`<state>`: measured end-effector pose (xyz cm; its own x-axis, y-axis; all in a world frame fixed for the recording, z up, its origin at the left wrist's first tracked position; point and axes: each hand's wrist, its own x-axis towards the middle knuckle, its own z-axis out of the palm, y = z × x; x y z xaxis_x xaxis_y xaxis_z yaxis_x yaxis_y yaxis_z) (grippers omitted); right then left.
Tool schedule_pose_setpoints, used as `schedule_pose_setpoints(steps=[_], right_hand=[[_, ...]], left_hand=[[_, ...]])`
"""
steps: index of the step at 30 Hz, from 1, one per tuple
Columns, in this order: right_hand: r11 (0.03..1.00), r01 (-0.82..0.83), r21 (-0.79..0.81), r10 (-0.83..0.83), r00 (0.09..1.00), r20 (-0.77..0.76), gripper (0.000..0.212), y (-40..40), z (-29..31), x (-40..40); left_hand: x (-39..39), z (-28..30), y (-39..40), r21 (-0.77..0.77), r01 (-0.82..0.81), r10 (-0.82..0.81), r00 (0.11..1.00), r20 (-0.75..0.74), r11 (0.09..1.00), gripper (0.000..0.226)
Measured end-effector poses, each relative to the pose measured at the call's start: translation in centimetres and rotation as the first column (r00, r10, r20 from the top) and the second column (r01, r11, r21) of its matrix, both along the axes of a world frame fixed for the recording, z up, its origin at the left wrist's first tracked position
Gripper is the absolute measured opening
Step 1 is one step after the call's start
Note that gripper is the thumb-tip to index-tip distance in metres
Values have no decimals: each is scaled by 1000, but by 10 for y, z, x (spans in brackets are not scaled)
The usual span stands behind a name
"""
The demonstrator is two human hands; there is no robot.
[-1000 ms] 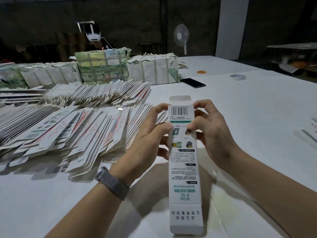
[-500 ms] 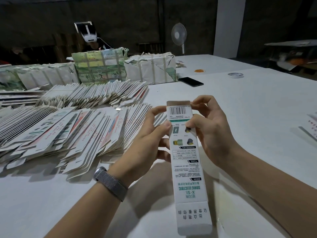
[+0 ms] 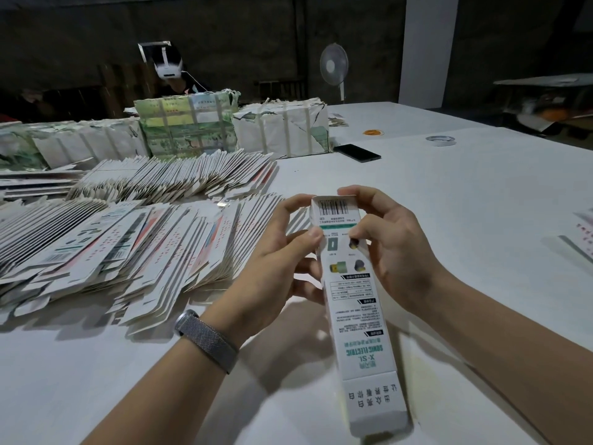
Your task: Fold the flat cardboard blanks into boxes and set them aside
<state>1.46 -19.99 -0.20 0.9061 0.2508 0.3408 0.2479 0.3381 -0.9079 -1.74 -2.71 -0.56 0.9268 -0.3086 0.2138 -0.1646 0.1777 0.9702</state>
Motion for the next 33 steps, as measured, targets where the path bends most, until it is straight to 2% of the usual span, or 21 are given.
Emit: schedule_pose_setpoints(steps=[4, 8, 13, 18, 24, 33], right_hand=[[1000, 19, -24, -19, 1000, 5, 37, 0, 2, -2], [997, 56, -60, -57, 998, -16, 17, 2, 4, -4], [989, 141, -43, -143, 988, -65, 23, 3, 8, -4], [993, 99, -62, -105, 989, -107, 14, 3, 5, -4], [977, 195, -85, -202, 977, -75, 23, 3, 7, -4], [984, 129, -124, -145, 981, -129, 13, 2, 5, -4]], left_hand=[[0, 0, 0, 1, -2, 2, 1000, 7, 1000, 22], [0, 0, 0, 10, -3, 2, 1000, 15, 1000, 22], [-1, -2, -3, 48, 26, -27, 999, 24, 999, 26], [0, -4, -1, 68, 25, -27, 999, 32, 997, 28], [2, -8, -3, 97, 39, -41, 999, 15, 994, 25], [2, -10, -4, 101, 29, -31, 999, 10, 994, 23]])
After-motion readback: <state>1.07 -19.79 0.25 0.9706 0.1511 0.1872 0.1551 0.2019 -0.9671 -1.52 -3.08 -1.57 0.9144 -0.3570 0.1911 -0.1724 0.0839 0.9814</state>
